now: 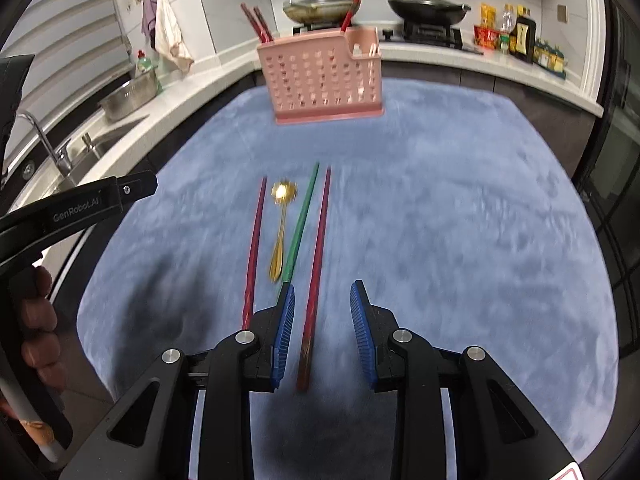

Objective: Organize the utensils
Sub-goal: 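Move both open tools back over the remaining chopsticks and gold spoon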

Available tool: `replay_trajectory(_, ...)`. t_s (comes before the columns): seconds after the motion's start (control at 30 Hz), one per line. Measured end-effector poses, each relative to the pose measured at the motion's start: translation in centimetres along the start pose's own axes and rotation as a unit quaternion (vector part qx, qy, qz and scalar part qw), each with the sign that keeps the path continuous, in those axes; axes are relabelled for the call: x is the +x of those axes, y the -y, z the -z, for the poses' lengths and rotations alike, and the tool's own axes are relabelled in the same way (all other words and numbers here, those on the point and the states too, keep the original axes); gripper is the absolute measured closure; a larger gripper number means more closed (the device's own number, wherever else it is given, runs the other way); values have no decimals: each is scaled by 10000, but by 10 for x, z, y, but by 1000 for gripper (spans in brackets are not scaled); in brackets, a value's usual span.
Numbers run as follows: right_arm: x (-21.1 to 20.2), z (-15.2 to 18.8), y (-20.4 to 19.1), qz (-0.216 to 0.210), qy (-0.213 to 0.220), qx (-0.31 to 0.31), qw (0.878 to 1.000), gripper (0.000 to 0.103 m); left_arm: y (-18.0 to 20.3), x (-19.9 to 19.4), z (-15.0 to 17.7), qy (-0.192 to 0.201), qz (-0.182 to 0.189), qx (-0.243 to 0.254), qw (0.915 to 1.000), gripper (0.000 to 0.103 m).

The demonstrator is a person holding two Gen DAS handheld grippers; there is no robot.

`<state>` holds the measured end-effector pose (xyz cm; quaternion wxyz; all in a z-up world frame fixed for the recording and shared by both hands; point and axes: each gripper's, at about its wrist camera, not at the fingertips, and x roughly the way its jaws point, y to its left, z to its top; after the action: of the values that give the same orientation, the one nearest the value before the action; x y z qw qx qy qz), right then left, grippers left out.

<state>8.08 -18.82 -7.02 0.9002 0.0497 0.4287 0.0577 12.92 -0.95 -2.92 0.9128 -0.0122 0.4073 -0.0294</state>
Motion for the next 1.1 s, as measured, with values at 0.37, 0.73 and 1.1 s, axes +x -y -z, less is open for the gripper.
replay_trajectory(0.37, 17, 28, -7, -2, -274, -49, 9996, 74, -6, 11, 44, -506, -80, 4, 9987, 61)
replay_trajectory(0.73, 33, 35, -12, -42, -429, -127, 9990, 77, -3, 18, 62, -757, -67, 102, 9971, 61)
replay_trajectory(1.1, 41, 36, -10, 63, -471, -173, 9987, 93, 4, 23, 69, -912, -17, 180, 9957, 61)
